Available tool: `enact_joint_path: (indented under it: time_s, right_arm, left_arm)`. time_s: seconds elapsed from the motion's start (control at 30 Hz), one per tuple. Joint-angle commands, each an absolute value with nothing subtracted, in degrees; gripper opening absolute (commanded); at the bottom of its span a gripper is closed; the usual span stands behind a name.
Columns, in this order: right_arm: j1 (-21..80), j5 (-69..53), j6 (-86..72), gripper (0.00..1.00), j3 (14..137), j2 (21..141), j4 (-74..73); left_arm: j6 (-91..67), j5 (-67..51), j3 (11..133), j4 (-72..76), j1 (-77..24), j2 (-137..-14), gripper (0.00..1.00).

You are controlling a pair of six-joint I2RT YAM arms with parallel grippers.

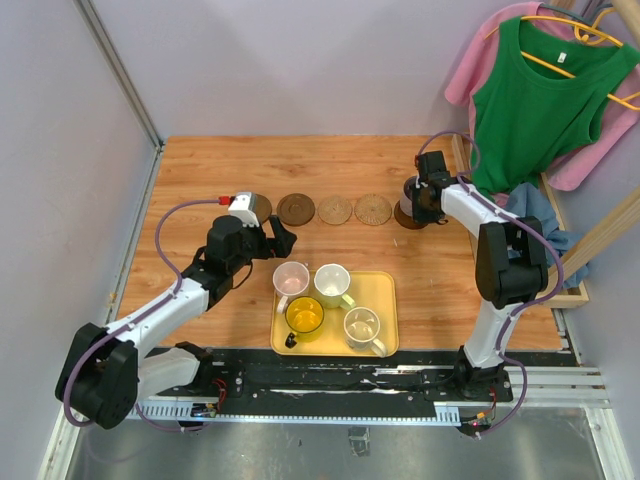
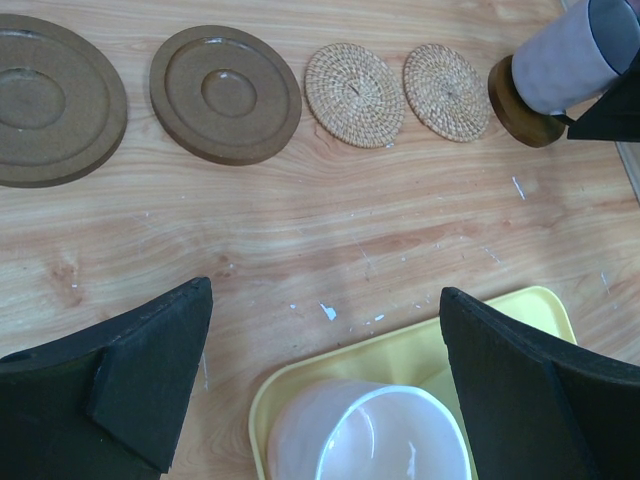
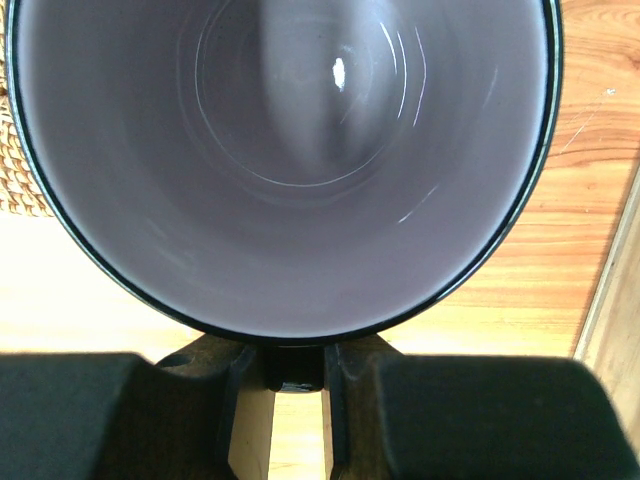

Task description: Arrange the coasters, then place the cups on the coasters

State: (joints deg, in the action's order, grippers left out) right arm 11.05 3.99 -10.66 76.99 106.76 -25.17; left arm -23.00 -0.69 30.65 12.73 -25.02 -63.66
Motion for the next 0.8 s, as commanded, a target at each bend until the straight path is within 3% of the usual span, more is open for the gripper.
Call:
enact_joint_path:
  time_s: [0.0,0.77]
  right_arm:
    - [10.18,3.60,-11.46,0.01,78.40,106.13,-24.76]
    - [10.19,2.72,-12.64,0.01,77.29,106.08,-26.79]
  left_arm:
    - [-23.14,-0.38,32.21,13.75,-25.58,-64.11,1.00]
    - [-23.48,-0.36,32.08,14.16,-25.58,-64.72,1.00]
